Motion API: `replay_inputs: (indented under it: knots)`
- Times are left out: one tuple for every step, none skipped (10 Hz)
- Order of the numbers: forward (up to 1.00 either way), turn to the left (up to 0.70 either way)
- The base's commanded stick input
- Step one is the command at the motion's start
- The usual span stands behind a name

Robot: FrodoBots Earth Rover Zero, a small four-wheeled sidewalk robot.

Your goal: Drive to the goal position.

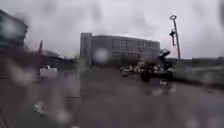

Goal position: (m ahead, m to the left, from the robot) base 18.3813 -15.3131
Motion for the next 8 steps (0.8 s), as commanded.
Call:
replay_inputs:
  knots:
    - [1.00,0.23]
    - [1.00,0.15]
    - [1.00,0.07]
    - [1.00,0.00]
    - [1.00,0.00]
    - [1.00,0.00]
    - [1.00,0.00]
    - [1.00,0.00]
